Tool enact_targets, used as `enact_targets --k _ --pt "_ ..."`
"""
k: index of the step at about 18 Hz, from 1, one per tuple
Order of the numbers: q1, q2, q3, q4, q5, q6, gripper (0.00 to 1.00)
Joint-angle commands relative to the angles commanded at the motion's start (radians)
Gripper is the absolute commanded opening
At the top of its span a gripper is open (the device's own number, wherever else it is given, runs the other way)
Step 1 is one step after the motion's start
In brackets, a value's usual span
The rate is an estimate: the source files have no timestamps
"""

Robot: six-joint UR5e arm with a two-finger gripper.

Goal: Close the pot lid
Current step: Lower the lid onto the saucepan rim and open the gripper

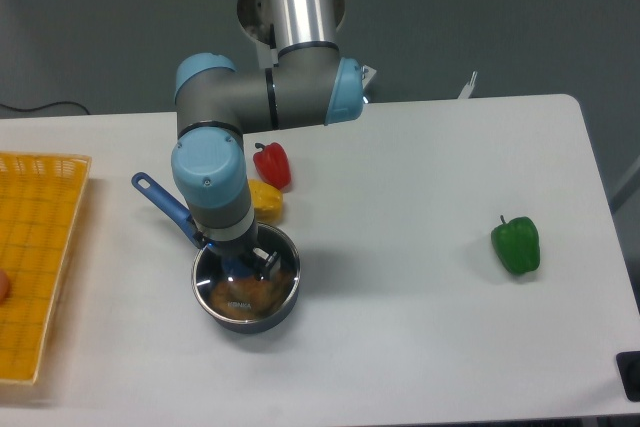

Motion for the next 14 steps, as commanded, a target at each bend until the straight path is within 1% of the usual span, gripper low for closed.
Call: enact_targets --k 2,3,4,7,10,13,14 --pt "-0.002 0.002 0.0 -0.002 0.0 0.0 0.79" --pt "0.0 0.005 0.0 -0.002 0.0 0.0 0.85" --pt "0.0 0.008 0.0 -0.002 0.0 0.002 1.0" --pt "0.005 0.017 0.003 -0.008 0.002 0.002 1.0" --pt "0.012 0.037 0.023 -0.012 0.002 0.026 1.0" --pt "0.051 0.069 0.025 -0.017 0.003 0.194 1.0" --pt "0.06 0.08 0.023 -0.028 0.005 0.249 1.0"
